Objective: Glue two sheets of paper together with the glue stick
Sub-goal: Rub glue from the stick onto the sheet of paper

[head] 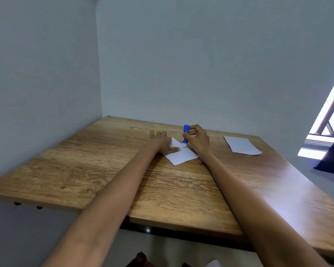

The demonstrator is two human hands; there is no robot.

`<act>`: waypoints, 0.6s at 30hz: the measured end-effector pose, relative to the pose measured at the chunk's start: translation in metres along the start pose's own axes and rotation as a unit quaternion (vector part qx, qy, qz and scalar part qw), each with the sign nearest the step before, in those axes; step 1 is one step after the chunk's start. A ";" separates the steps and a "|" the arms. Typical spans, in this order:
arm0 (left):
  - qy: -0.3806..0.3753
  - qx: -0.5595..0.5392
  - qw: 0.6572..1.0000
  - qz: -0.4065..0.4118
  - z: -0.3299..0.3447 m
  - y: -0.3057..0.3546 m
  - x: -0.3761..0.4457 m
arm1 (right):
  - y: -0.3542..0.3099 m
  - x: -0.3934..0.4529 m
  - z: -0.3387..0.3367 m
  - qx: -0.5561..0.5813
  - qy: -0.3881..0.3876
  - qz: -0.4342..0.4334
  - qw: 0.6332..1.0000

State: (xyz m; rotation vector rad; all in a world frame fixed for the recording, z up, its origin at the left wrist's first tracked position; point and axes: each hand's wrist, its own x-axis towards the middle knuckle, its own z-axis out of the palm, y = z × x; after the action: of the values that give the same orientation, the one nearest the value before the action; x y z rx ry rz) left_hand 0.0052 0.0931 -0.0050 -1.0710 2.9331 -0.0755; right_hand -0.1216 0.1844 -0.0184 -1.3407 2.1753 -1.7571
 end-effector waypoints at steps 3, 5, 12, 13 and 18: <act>0.003 -0.005 1.000 -0.010 0.001 0.000 -0.003 | -0.002 -0.008 -0.007 0.004 0.000 0.008 1.000; 0.006 -0.008 1.000 -0.016 0.003 0.000 -0.004 | -0.002 -0.013 -0.012 0.011 -0.004 0.012 1.000; 0.028 -0.018 0.999 -0.034 0.008 -0.001 -0.010 | -0.008 -0.031 -0.029 0.034 -0.006 0.030 0.999; 0.030 -0.020 0.999 -0.036 0.008 -0.001 -0.010 | -0.008 -0.033 -0.031 0.036 -0.006 0.033 0.999; 0.039 -0.027 0.998 -0.045 0.010 -0.001 -0.013 | -0.007 -0.041 -0.042 0.038 0.006 0.046 0.998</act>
State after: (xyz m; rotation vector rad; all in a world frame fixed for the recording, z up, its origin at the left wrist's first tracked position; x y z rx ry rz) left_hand 0.0159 0.1007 -0.0153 -1.2341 2.9704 -0.0390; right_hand -0.1139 0.2426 -0.0165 -1.1965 2.1168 -1.7998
